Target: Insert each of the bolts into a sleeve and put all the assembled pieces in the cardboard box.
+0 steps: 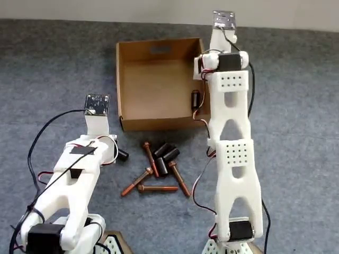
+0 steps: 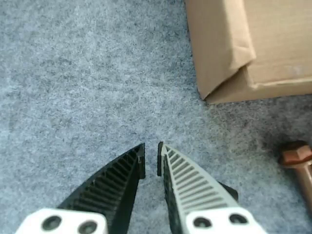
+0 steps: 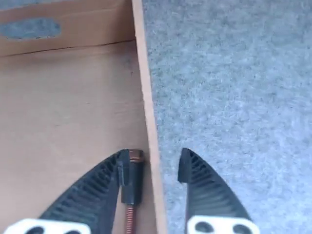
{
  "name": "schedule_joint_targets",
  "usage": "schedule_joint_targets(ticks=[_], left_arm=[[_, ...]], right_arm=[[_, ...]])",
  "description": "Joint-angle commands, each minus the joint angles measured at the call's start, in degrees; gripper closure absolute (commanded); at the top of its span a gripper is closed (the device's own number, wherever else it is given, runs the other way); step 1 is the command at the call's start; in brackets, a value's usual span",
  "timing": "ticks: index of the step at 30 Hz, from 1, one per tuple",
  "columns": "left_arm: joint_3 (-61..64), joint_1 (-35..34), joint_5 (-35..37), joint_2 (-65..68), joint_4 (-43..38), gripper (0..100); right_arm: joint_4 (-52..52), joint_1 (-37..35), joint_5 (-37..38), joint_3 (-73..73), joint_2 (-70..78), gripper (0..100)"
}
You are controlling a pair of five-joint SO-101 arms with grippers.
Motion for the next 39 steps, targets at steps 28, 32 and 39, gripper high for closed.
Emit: schedule_joint_targets(ticks=[28, 32, 39], left_arm=[[-1.0, 1.1, -0.4, 0.1, -1.0, 93], [-1.0, 1.1, -0.4, 0.1, -1.0, 93], [-1.0, 1.1, -0.4, 0.1, -1.0, 93]], right_arm=[[5.9, -2.0, -15.2, -6.0, 6.8, 99.2], [5.8, -3.9, -15.2, -6.0, 7.2, 99.2], [3.6, -4.5, -15.1, -5.8, 7.3, 99.2]])
